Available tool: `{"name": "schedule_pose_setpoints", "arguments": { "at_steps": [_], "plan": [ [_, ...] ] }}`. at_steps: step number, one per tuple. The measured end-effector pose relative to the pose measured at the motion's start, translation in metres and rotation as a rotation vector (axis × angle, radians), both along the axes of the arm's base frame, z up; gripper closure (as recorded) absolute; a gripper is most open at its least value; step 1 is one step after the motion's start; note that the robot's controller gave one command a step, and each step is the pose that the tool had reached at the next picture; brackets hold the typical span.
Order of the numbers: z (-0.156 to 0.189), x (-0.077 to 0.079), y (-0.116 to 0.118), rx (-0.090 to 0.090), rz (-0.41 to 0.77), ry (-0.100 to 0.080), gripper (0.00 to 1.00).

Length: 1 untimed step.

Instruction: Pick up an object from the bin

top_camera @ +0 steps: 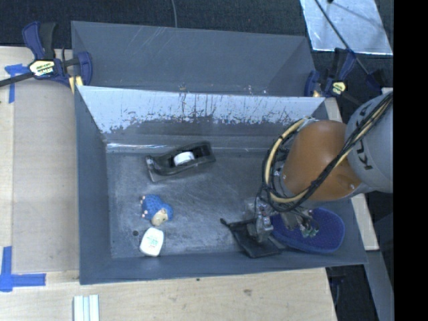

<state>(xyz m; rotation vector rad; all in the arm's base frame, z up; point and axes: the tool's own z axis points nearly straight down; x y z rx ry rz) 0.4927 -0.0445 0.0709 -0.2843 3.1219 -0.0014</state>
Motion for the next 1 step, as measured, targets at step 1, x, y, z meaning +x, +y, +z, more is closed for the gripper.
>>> {"name": "schedule_pose_setpoints", "arguments": {
  "at_steps": [1],
  "plan": [
    [0.1334, 0.024, 0.0066, -0.001, 0.011, -0.006, 1.0]
  ]
}}
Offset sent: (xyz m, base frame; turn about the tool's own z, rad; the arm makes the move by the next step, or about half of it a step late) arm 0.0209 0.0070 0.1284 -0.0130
